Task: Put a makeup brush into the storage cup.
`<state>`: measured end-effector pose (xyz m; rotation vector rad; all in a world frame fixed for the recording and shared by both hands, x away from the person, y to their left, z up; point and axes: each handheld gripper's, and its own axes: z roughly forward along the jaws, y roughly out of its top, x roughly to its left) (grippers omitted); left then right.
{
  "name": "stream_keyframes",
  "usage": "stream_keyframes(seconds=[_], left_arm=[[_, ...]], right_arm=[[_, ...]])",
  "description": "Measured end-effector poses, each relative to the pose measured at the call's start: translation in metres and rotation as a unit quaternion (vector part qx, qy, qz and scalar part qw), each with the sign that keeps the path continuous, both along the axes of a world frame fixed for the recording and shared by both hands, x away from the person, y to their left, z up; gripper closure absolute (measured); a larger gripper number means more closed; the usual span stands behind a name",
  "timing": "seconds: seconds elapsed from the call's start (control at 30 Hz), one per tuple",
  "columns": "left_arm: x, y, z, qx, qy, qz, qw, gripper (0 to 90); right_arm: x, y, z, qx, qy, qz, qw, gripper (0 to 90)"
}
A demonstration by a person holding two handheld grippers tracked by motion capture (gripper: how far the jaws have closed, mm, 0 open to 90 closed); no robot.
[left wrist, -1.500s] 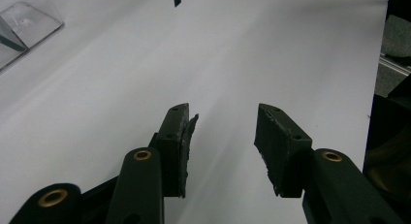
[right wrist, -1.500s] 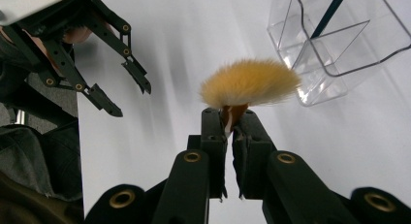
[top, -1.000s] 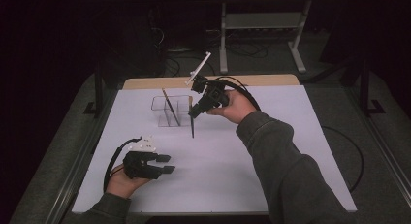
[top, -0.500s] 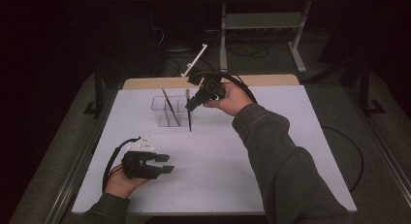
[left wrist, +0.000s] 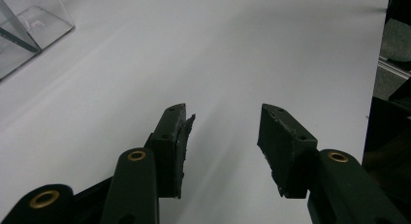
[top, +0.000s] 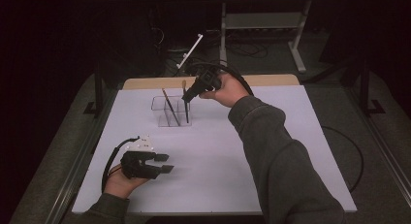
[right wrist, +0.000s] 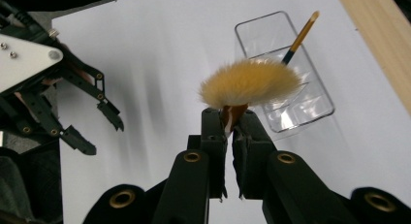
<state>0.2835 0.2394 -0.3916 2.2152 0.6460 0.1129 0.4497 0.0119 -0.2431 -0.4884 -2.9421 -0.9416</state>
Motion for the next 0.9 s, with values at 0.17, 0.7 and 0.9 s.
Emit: stream_keyframes(seconds=[0.17,0.7,0.9], left_arm=[[0.0,0.0,0.001,-0.001,-0.001,0.0,1.0,52.8],[-0.001,0.004,0.004,-0.006,-0.006,0.004,1.0,51.4],[-0.001,0.004,0.004,-0.005,-0.005,0.005,1.0,51.4]], right_arm=[[0.008,0.003,0.005,-0.001,-0.002,-0.01,0.9999,82.8],[0.035,0.013,0.01,-0.01,-0.01,-0.042,0.999,82.8],[0.041,0.015,0.008,-0.01,-0.012,-0.051,0.9986,82.8]])
